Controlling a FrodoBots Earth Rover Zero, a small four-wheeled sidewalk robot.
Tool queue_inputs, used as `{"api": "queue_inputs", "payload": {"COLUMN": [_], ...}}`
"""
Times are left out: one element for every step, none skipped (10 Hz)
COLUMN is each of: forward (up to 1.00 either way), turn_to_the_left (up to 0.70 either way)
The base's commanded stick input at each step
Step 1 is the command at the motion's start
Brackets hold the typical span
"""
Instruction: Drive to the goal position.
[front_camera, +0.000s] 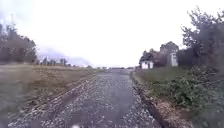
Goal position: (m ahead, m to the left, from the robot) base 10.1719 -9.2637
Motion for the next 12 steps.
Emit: {"api": "queue_inputs", "payload": {"forward": [0.6, 0.6, 0.6, 0.6, 0.6, 0.6, 0.6, 0.6, 0.6, 0.6, 0.6, 0.6], "turn_to_the_left": [-0.15, -0.15, -0.15, -0.15, -0.15, -0.15, -0.15, -0.15, -0.15, -0.15, -0.15, -0.15]}}
